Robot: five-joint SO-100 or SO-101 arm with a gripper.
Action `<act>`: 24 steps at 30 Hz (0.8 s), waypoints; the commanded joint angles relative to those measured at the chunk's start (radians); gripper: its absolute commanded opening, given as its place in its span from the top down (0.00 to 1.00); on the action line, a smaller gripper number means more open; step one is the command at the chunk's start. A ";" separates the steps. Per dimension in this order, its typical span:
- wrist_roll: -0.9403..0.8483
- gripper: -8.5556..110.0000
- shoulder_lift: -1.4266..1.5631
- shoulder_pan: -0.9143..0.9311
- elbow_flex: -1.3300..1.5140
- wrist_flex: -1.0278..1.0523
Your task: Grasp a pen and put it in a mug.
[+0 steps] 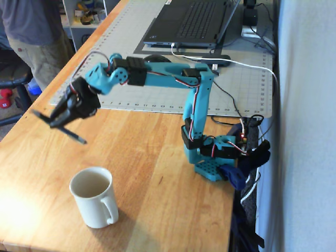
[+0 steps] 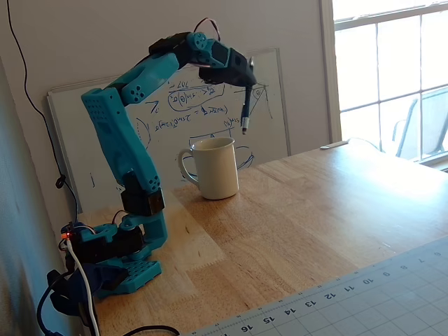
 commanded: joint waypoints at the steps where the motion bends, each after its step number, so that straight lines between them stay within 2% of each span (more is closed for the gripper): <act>1: -0.012 0.92 0.092 -0.097 0.003 -0.029; 10: -0.012 0.92 0.153 -0.222 0.023 -0.029; 24: -0.025 0.92 0.072 -0.351 0.107 -0.031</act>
